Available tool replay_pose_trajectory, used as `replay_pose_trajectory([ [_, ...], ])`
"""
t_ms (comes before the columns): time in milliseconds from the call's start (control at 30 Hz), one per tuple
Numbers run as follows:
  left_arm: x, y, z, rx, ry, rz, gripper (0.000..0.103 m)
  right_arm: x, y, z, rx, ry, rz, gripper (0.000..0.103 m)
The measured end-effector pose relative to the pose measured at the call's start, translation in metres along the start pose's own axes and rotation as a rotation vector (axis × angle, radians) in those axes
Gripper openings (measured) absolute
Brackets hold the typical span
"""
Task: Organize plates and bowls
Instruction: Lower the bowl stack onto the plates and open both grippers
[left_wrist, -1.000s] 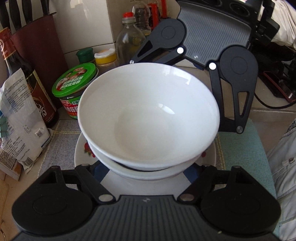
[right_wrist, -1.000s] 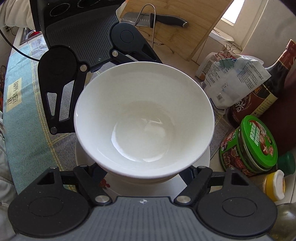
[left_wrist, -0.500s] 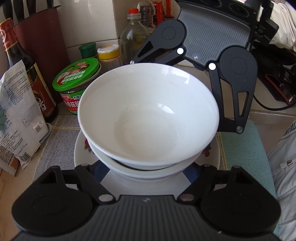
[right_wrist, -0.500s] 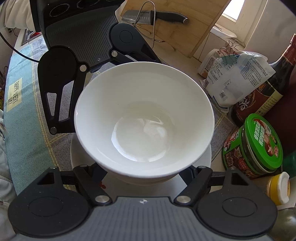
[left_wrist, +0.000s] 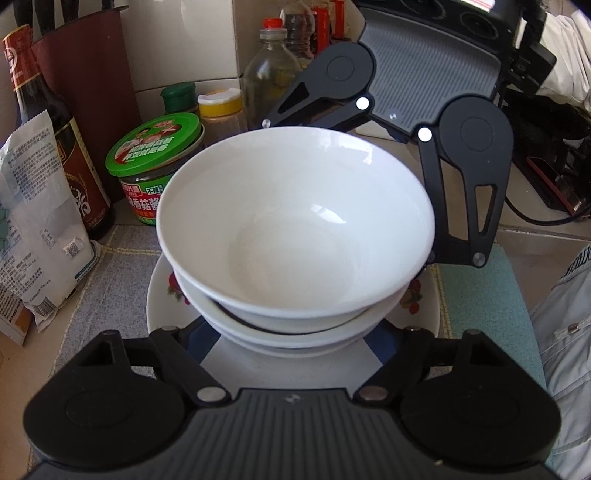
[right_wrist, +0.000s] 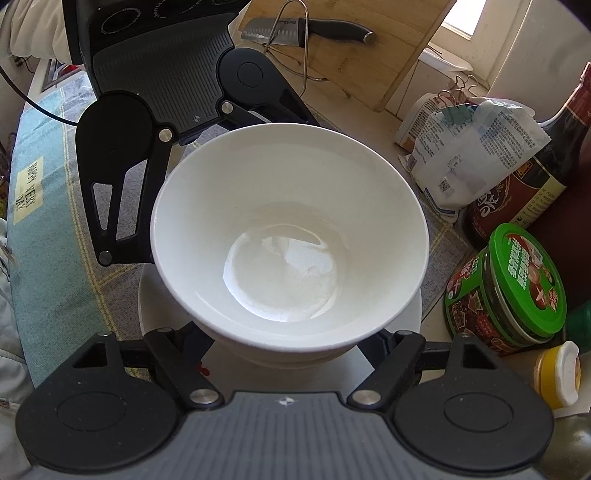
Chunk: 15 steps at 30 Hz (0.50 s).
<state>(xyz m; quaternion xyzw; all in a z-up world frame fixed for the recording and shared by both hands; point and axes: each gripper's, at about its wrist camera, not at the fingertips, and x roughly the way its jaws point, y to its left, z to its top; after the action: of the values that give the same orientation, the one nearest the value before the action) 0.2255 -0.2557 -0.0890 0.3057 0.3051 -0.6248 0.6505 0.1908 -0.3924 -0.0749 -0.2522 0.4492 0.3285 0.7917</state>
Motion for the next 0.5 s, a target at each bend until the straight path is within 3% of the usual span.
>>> replay_pose_trajectory([
  [167,-0.008,-0.006,-0.002,0.020,-0.040,0.045,0.093,-0.002,0.004,0.001,-0.007,-0.020,-0.010,0.102],
  [400,-0.026,-0.008,-0.010,-0.025,-0.054,0.095,0.096,-0.011,0.008,0.000,-0.026,-0.025,-0.031,0.103],
  [500,-0.041,-0.013,-0.018,-0.074,-0.074,0.150,0.096,-0.017,0.010,-0.004,-0.010,-0.029,-0.034,0.103],
])
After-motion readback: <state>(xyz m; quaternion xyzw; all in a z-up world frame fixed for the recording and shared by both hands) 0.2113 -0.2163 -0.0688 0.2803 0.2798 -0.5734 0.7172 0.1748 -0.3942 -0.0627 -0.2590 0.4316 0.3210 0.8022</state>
